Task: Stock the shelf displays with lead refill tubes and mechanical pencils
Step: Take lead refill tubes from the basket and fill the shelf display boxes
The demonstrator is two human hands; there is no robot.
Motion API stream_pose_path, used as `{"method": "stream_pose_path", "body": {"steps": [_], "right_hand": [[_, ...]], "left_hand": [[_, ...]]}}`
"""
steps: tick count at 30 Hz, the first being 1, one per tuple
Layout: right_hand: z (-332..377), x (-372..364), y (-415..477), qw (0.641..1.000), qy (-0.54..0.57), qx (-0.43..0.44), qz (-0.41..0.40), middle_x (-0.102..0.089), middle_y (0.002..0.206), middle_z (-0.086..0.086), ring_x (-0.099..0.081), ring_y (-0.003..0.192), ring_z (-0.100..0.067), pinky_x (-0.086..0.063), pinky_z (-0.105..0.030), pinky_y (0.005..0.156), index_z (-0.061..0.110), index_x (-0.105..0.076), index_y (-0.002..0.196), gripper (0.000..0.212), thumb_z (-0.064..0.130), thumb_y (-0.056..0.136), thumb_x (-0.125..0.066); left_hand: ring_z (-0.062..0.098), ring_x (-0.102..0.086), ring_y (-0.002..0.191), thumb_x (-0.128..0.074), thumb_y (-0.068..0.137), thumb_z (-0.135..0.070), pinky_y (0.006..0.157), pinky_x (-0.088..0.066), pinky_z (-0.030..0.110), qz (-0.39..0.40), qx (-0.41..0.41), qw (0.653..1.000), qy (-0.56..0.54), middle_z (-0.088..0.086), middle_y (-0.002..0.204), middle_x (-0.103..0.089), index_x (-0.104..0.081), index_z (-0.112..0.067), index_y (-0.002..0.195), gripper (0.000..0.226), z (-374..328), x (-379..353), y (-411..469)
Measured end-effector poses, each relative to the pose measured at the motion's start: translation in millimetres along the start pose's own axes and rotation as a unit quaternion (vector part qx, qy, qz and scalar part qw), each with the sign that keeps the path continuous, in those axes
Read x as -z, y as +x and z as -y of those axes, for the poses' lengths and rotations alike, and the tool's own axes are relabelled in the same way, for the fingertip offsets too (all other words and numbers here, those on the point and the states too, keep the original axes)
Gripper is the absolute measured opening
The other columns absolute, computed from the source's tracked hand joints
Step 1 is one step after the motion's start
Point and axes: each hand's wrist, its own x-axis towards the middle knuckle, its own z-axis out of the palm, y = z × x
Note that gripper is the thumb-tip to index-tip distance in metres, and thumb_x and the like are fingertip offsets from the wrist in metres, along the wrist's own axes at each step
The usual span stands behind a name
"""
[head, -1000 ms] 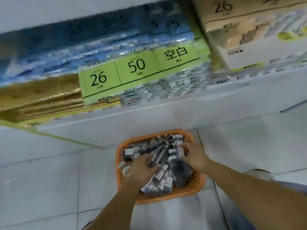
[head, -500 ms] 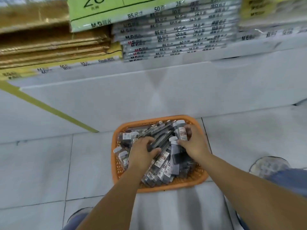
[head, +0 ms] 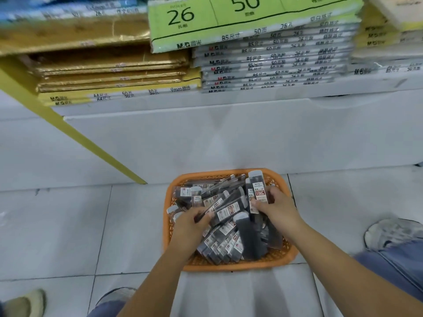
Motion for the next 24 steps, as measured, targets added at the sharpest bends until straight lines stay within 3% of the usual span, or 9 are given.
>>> {"method": "stream_pose_path", "body": {"steps": [2,7,9,12,14,18,21,24], "right_hand": [[0.9,-6.1,2.8,1.0,0.012,-0.008,0.02,-0.069,0.084,0.023,-0.064,0.076,0.008,-0.044,-0.01,0.059,0.036,-0.061,0.094,0.02,0.024,0.084,-0.073],[7.3,-16.5,9.2,0.992,0.094,-0.037,0.078,-0.074,0.098,0.013,-0.07,0.093,-0.009,-0.054,-0.032,0.082,0.036,-0.062,0.105,0.03,0.023,0.082,-0.075],[15.1,-17.6,11.1,0.987,0.137,-0.039,0.081,-0.074,0.099,0.01,-0.071,0.092,-0.013,-0.056,-0.032,0.076,0.033,-0.063,0.106,0.03,0.017,0.083,-0.074],[42.6,-14.2,-4.3,0.978,0.186,-0.044,0.087,-0.075,0.094,0.006,-0.073,0.085,-0.017,-0.058,-0.029,0.062,0.027,-0.064,0.106,0.03,0.008,0.083,-0.072],[45.6,-16.2,-7.3,0.977,0.194,-0.048,0.071,-0.075,0.094,0.004,-0.073,0.085,-0.02,-0.06,-0.038,0.067,0.026,-0.064,0.107,0.032,0.006,0.083,-0.071],[75.4,-16.1,-37.3,0.972,0.212,-0.029,0.094,-0.075,0.101,-0.003,-0.073,0.089,-0.024,-0.06,-0.043,0.071,0.018,-0.064,0.11,0.028,0.004,0.086,-0.067],[103.0,-13.1,-62.3,0.973,0.199,0.011,0.113,-0.075,0.102,-0.003,-0.071,0.095,-0.025,-0.057,-0.049,0.084,0.017,-0.064,0.111,0.026,0.007,0.087,-0.066],[120.7,-10.4,-81.1,0.971,0.203,0.062,0.114,-0.075,0.1,-0.001,-0.072,0.091,-0.023,-0.059,-0.043,0.076,0.021,-0.064,0.112,0.03,0.006,0.086,-0.068]], "left_hand": [[0.003,-0.066,0.066,-0.061,0.096,-0.041,0.062,-0.051,0.018,0.006,0.012,0.999,-0.035,-0.018,0.081,-0.073,-0.072,-0.038,0.085,0.016,2.1,1.4,0.8],[0.01,-0.07,0.076,-0.062,0.096,-0.042,0.079,-0.059,0.037,0.032,0.063,0.991,-0.117,-0.011,0.084,-0.075,-0.073,-0.045,0.091,0.012,-8.5,6.4,5.3],[0.012,-0.071,0.078,-0.063,0.097,-0.036,0.084,-0.059,0.042,0.046,0.075,0.984,-0.155,-0.012,0.085,-0.076,-0.074,-0.045,0.094,0.015,-15.8,8.7,3.6],[0.008,-0.069,0.078,-0.062,0.099,-0.027,0.08,-0.059,0.032,0.058,0.097,0.967,-0.228,-0.009,0.085,-0.076,-0.077,-0.034,0.098,0.017,-36.7,21.4,-14.6],[0.01,-0.069,0.081,-0.062,0.098,-0.02,0.078,-0.057,0.025,0.076,0.115,0.949,-0.282,-0.001,0.089,-0.076,-0.077,-0.023,0.1,0.015,-42.0,19.1,-16.2],[0.021,-0.07,0.094,-0.065,0.095,-0.01,0.089,-0.059,0.039,0.08,0.107,0.927,-0.349,0.008,0.099,-0.073,-0.065,-0.009,0.113,0.018,-71.4,28.1,-39.5],[0.026,-0.07,0.107,-0.059,0.097,-0.002,0.087,-0.059,0.039,0.07,0.065,0.931,-0.353,0.009,0.111,-0.074,-0.06,-0.008,0.114,0.018,-97.9,40.8,-60.8],[0.023,-0.072,0.103,-0.06,0.096,0.0,0.086,-0.06,0.041,0.045,0.029,0.934,-0.353,0.003,0.108,-0.076,-0.062,-0.017,0.113,0.024,-118.8,50.1,-79.6]]}}
